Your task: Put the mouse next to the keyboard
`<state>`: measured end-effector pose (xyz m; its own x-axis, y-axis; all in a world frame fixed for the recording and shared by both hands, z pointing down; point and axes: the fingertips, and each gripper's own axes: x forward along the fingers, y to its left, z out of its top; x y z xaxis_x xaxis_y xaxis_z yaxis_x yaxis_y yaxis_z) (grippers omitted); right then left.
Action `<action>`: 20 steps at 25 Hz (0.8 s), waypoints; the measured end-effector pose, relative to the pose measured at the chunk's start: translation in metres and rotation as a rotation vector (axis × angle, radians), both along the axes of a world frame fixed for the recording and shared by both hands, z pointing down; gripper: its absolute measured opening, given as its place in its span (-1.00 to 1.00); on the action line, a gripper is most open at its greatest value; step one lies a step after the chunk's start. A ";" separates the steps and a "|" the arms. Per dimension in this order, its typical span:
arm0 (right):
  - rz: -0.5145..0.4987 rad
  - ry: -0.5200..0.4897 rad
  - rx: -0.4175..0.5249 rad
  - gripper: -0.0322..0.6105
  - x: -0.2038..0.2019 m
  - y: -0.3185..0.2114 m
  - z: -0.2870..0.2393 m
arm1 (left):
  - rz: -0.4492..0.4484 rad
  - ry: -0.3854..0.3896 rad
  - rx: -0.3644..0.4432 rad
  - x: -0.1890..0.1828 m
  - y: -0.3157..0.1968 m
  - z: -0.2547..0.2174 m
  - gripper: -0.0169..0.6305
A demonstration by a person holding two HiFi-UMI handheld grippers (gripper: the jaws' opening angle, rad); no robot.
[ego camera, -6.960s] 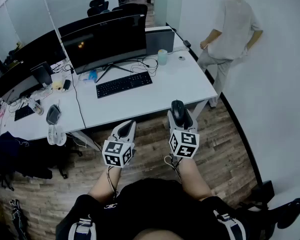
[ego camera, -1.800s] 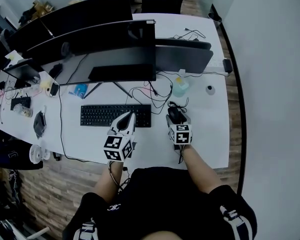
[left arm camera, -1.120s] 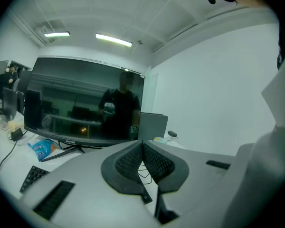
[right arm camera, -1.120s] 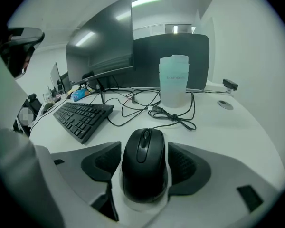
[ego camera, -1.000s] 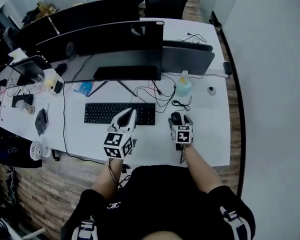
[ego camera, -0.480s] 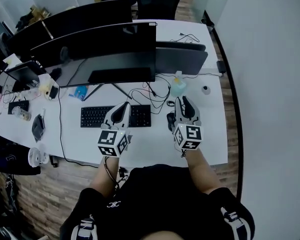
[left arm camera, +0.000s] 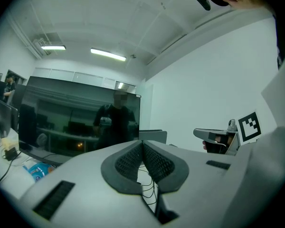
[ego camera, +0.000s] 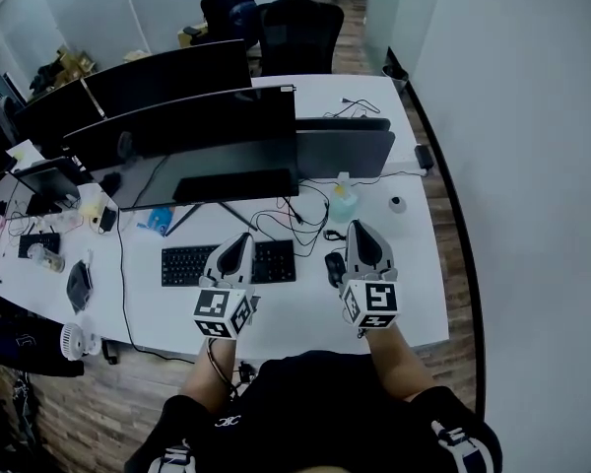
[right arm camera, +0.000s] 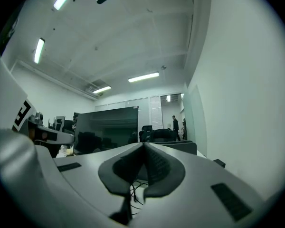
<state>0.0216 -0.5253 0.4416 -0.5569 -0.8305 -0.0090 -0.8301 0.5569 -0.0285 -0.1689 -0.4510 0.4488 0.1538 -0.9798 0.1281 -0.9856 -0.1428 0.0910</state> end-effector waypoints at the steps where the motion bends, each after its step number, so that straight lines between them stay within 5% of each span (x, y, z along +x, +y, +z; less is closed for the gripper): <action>1: 0.002 -0.002 -0.003 -0.86 0.001 0.001 0.000 | 0.002 0.001 0.001 0.000 0.000 -0.001 -0.91; 20: 0.043 -0.023 -0.028 -0.86 0.009 0.020 -0.006 | 0.059 0.001 0.008 0.012 0.020 -0.003 -0.91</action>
